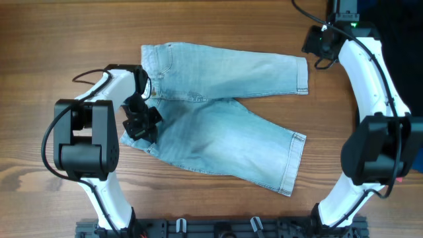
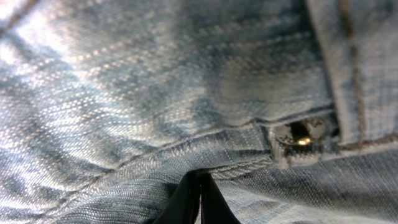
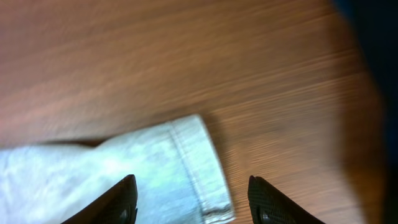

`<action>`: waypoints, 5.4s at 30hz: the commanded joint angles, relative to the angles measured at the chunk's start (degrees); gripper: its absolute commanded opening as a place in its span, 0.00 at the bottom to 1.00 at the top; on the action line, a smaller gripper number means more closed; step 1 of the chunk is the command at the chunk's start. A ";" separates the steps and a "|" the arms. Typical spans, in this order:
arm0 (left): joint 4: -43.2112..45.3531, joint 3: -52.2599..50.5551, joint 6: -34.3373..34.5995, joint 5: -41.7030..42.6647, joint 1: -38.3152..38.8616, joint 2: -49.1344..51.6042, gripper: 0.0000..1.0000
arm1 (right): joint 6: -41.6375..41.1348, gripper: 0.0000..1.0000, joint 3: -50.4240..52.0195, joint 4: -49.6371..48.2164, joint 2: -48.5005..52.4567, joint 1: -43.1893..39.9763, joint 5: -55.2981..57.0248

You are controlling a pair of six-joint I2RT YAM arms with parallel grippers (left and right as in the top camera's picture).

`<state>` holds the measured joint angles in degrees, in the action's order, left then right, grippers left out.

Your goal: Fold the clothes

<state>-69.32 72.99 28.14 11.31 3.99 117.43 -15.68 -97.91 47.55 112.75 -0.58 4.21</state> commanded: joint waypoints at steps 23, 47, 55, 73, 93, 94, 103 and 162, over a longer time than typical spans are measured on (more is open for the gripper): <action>5.51 -0.83 -1.01 -2.23 -4.90 -21.86 0.69 | -3.67 1.00 10.54 26.64 -13.27 4.35 -15.34; 2.56 -0.83 -2.27 -2.21 -5.49 -21.86 0.76 | -19.65 0.48 57.59 -24.00 -23.85 7.76 1.90; 1.95 -0.83 -2.25 -2.21 -5.49 -21.86 0.76 | -8.28 0.40 56.04 -34.88 -23.69 -1.57 -0.72; 2.21 -0.83 -2.27 -2.21 -5.49 -21.86 0.78 | -17.14 0.56 66.07 -22.75 -27.78 7.37 -12.66; -4.74 -0.87 -2.47 -2.19 -5.38 -21.86 0.83 | -3.56 0.69 38.73 -22.62 -18.38 -4.33 -1.42; -5.55 -1.18 -2.47 -1.95 -5.38 -21.86 0.84 | -3.34 0.71 33.62 -16.96 -20.06 -4.37 -1.49; 15.26 -18.18 0.00 8.11 -5.33 -21.86 0.75 | -5.51 0.84 22.73 19.91 -30.49 -4.37 -7.32; 22.47 -25.86 -0.94 8.76 -5.35 -34.01 0.05 | -42.80 0.04 70.64 -6.38 -36.37 -10.05 -5.51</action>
<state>-46.37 47.37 28.12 20.91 -1.23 84.25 -58.54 -29.65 41.08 74.63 -10.28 -5.54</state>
